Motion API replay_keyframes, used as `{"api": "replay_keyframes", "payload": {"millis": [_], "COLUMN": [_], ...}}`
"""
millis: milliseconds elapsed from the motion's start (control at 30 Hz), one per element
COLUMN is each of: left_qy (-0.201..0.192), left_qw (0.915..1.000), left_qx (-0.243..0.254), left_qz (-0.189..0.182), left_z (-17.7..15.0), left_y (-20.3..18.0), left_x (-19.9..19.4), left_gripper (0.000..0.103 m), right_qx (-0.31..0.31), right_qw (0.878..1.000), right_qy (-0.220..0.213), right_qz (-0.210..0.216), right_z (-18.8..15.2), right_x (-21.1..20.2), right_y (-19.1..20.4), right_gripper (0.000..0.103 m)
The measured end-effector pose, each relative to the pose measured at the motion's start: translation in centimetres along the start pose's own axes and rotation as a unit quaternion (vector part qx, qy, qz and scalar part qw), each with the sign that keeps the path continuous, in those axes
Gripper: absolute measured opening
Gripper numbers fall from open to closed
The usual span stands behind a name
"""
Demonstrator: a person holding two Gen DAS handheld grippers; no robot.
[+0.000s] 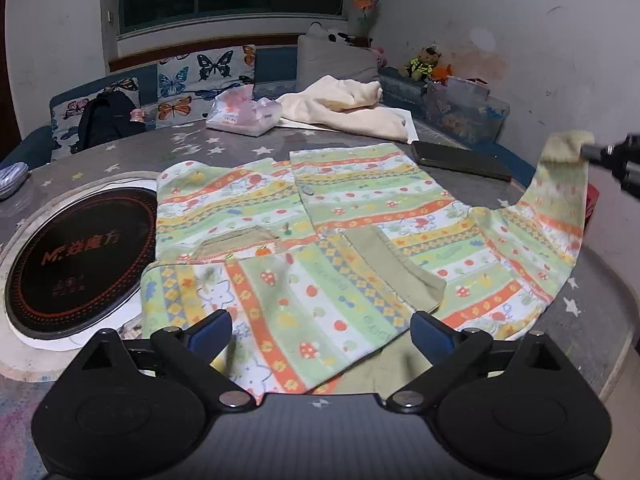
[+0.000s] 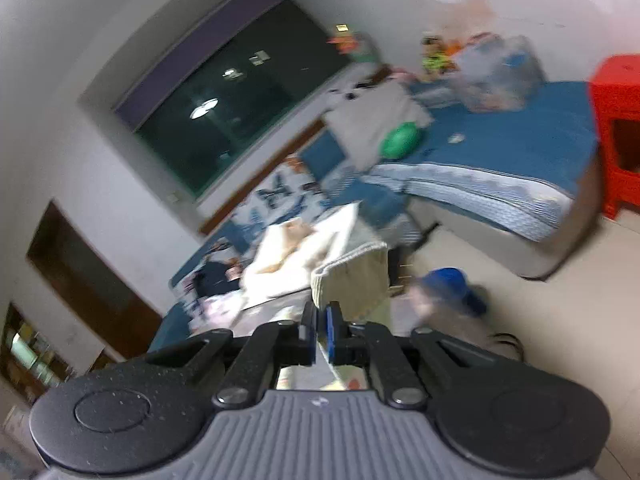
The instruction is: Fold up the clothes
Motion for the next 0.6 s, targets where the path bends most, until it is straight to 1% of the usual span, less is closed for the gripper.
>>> {"api": "replay_keyframes", "payload": {"millis": [100,267,433,600], "left_qy": [0.003,0.008,0.011,0.013], "left_qw": [1.0,0.9998,0.9995,0.9993], "left_qx": [-0.006,-0.018,-0.028,-0.033], "left_qz": [-0.001,0.001,0.008,0.01], "left_z": [-0.4,-1.3,-1.9,-2.4], "left_y": [0.6,1.8,2.9,3.7], "left_x": [-0.1,-0.4,-0.8,-0.9], "left_gripper": [0.099,0.101,0.102,0.103], "right_qx": [-0.033,-0.075,-0.101,-0.134], "right_qw": [0.999,0.993,0.986,0.973], "right_qy": [0.012,0.037,0.076,0.144], "right_qz": [0.032,0.078,0.105,0.121], "right_z": [-0.4,-1.6,-3.5,-8.2], "right_x": [0.7,2.6,5.4,8.8], "right_y": [3.8,9.3,13.0,16.5], "right_gripper": [0.004,0.004,0.004,0.004]}}
Point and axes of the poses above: each gripper's, at about its wrist camera, not at the fingertips, and x roughly the way its jaws point, y to its left, z to its top, the point moved 8 cm from there along x, roughly the way its jaws point, and after that the axes turned 10 degrees about y, right-handed, at the moved point
